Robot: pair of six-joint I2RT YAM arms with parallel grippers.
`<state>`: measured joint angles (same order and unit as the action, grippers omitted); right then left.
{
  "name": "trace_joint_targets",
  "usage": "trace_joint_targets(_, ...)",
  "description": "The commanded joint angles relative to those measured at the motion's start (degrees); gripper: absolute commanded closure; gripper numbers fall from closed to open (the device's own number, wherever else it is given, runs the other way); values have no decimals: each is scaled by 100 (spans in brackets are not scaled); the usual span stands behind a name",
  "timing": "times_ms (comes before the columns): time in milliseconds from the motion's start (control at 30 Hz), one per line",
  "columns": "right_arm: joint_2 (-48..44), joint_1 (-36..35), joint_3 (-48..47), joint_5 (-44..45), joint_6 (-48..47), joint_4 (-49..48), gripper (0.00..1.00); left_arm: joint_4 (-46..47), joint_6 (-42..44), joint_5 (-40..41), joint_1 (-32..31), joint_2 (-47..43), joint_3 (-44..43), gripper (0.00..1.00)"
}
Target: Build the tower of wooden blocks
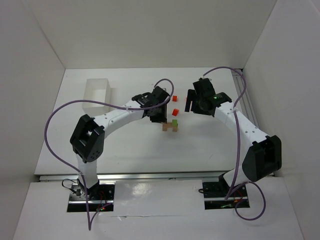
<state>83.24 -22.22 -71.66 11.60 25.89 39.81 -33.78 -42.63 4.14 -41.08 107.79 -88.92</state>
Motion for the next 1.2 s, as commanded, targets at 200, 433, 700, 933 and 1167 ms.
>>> trace_joint_targets(200, -115, 33, -112, 80, 30, -53, 21, 100, -79, -36, -93, 208, -213, 99)
trace_joint_targets(433, -115, 33, -59, 80, 30, -53, 21, 100, -79, -36, -93, 208, -213, 97)
trace_joint_targets(700, -115, 33, -59, 80, 30, -53, 21, 100, -79, 16, -93, 76, -213, 97)
trace_joint_targets(933, -115, 33, -59, 80, 30, -53, 21, -6, -79, 69, -146, 76, -213, 97)
trace_joint_targets(1167, -115, 33, -6, 80, 30, -53, 21, -6, -79, 200, -207, 76, -213, 97)
